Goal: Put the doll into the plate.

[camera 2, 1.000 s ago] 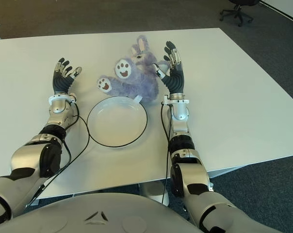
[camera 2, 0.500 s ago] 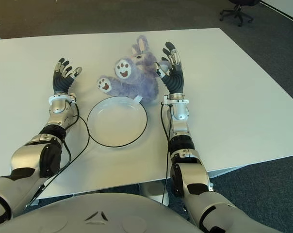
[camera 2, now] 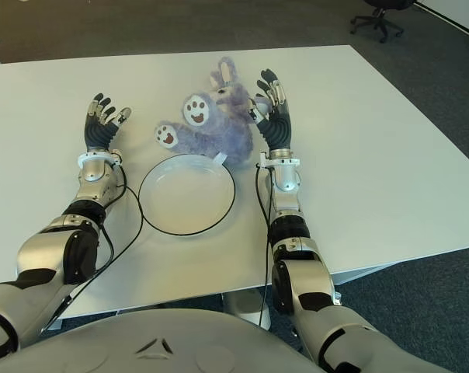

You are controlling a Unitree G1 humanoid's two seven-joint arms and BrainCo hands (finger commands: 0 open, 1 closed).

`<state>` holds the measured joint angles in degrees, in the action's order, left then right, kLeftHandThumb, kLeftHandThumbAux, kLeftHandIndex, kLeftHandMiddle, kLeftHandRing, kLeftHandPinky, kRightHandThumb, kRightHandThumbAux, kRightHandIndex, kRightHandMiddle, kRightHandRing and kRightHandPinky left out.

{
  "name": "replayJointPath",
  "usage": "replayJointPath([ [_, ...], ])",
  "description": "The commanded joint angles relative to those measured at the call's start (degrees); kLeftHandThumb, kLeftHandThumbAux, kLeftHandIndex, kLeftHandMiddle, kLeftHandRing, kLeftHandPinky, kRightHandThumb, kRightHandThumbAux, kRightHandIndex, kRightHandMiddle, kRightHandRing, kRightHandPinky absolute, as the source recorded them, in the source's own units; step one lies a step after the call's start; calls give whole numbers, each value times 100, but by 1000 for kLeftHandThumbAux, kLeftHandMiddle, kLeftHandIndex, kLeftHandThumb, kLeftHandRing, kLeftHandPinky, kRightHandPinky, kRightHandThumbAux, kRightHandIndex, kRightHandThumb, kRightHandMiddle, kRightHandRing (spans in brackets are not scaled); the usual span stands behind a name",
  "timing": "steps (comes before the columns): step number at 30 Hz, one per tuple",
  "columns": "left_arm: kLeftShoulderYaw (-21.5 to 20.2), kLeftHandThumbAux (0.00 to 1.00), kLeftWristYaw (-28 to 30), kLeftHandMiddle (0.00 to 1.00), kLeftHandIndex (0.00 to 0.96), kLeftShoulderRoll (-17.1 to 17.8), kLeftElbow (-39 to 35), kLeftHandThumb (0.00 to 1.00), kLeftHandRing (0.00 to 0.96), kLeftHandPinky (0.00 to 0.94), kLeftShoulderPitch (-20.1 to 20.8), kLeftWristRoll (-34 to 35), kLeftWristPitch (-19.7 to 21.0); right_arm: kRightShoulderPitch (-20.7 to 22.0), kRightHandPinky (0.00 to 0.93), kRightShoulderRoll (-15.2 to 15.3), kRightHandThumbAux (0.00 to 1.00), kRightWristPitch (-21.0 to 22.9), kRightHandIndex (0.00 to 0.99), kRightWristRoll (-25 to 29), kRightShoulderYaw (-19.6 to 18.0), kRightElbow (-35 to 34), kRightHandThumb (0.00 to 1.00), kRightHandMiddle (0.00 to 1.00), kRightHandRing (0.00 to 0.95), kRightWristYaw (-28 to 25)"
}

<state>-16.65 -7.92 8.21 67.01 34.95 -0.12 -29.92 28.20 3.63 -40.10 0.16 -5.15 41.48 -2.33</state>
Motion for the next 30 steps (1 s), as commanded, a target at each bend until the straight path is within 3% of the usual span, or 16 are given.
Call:
replayJointPath([
  [1, 155, 720, 73, 119, 15, -480, 908, 122, 124, 111, -1255, -70, 881, -1227, 131, -454, 629, 193, 38, -183, 199, 1181, 509, 94, 99, 162],
  [26, 169, 726, 36, 119, 17, -506, 912, 117, 124, 108, -1249, -26, 849, -705, 109, -522, 620, 283, 56, -286, 409, 1662, 585, 111, 94, 537],
  [30, 180, 724, 32, 120, 17, -510, 913, 117, 126, 110, -1247, -16, 857, -646, 100, -525, 610, 287, 53, -314, 432, 1720, 558, 108, 92, 562],
])
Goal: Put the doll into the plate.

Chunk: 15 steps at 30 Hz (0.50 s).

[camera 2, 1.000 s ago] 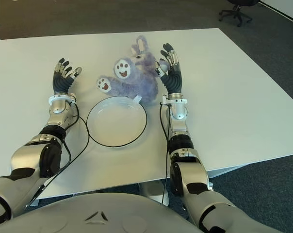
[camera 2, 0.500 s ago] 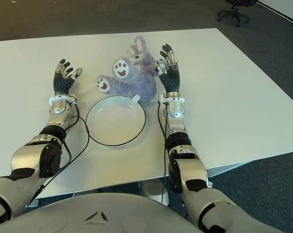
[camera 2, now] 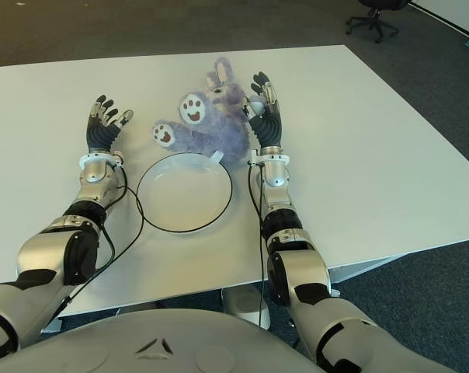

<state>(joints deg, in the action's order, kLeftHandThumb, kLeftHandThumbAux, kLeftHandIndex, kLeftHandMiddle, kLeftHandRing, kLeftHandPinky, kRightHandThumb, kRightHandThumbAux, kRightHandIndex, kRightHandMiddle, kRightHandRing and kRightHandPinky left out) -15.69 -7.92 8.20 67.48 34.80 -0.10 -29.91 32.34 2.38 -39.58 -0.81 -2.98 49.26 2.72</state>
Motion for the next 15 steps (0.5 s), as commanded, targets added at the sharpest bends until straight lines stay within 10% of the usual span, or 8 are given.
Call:
replayJointPath([
  [1, 88, 723, 29, 120, 17, -511, 866, 118, 127, 111, -1231, -16, 858, -1039, 103, -401, 608, 238, 53, -228, 223, 962, 551, 107, 92, 65],
  [15, 124, 709, 14, 124, 19, -532, 865, 100, 129, 108, -1229, 9, 847, -799, 102, -409, 623, 273, 79, -360, 317, 1250, 602, 126, 100, 202],
])
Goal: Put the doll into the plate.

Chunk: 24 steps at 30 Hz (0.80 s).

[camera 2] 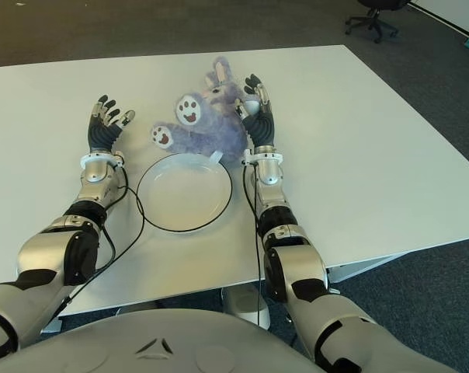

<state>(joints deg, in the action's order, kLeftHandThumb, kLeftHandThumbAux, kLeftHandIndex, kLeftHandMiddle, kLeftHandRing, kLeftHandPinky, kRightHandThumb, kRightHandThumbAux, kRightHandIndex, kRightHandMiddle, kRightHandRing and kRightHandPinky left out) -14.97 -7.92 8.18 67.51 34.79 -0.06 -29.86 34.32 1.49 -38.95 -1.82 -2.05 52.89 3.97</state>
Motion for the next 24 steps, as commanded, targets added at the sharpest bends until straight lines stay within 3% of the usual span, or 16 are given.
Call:
replayJointPath([
  [1, 51, 710, 15, 124, 18, -533, 862, 99, 129, 108, -1229, 9, 839, -989, 107, -320, 622, 206, 80, -263, 226, 899, 603, 127, 101, 80],
  [24, 34, 709, -13, 121, 19, -549, 867, 114, 130, 112, -1202, 30, 849, -718, 146, -356, 624, 321, 80, -398, 429, 1149, 644, 144, 129, 109],
])
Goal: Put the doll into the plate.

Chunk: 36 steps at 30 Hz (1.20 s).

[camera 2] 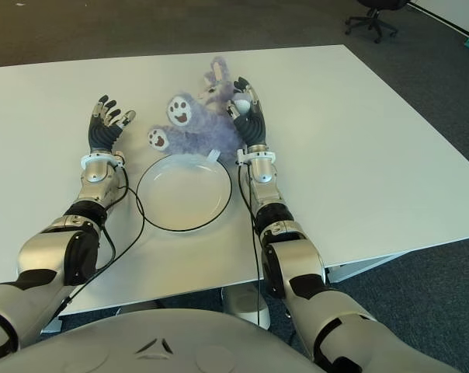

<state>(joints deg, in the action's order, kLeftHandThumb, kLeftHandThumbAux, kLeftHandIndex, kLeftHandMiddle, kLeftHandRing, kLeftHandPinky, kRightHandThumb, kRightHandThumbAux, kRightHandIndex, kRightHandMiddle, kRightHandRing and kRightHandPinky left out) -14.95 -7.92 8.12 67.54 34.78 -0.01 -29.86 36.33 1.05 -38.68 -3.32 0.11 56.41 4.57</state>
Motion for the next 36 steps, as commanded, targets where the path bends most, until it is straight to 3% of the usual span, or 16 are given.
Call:
replayJointPath([
  [1, 33, 708, -13, 120, 19, -544, 865, 114, 130, 112, -1201, 24, 849, -913, 146, -310, 624, 303, 80, -257, 220, 805, 642, 144, 129, 52],
  [12, 44, 711, 46, 117, 14, -548, 861, 103, 122, 102, -1225, 19, 802, -858, 138, -293, 609, 383, 84, -447, 366, 861, 602, 149, 132, 210],
  [36, 45, 711, 17, 119, 18, -566, 861, 114, 125, 108, -1230, 18, 814, -784, 208, -273, 624, 352, 159, -478, 402, 985, 701, 223, 201, 374],
])
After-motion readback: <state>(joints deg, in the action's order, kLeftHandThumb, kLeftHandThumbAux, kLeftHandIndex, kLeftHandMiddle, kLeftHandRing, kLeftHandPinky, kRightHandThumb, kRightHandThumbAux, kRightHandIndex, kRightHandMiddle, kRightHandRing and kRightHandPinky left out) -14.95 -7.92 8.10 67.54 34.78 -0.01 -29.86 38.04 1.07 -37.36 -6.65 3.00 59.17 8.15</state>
